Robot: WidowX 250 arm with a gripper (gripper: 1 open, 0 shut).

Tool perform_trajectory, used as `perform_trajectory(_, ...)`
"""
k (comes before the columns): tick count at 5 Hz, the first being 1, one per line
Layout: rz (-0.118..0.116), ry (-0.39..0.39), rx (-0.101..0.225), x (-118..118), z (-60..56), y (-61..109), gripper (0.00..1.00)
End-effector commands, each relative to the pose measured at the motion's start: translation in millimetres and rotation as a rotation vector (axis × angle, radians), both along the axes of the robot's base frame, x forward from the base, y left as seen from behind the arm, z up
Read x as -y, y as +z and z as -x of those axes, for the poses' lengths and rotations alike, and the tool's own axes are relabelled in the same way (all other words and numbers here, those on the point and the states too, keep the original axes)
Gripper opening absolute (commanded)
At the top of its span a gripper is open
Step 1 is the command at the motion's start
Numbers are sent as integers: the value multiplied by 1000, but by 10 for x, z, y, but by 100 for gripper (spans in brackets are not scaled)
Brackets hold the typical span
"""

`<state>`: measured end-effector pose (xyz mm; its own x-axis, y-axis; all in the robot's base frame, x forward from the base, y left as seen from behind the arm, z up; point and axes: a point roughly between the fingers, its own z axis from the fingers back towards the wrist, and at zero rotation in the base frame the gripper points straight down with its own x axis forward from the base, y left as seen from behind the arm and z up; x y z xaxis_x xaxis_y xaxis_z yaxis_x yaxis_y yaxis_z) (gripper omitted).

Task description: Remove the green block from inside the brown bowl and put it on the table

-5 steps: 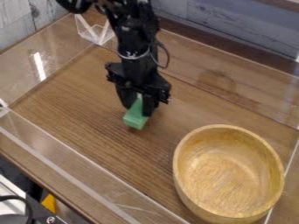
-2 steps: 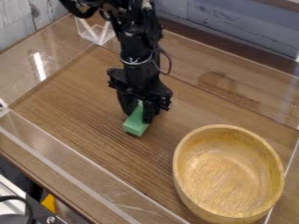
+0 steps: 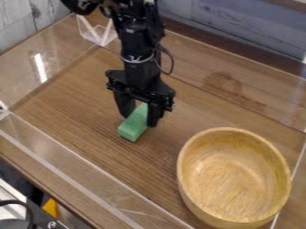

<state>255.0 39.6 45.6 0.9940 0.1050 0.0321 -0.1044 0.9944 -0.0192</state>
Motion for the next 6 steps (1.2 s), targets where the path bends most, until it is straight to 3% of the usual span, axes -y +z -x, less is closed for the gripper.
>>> perform_trajectory(1,-12,49,42,102,-62,148,100)
perform_trajectory(2,-16,72,33,257,-68,199,100)
perform_trajectory(4,-24,1,17,59,-159,268,100)
perform_trajectory(6,-12,14,-9,154,-265,347,100)
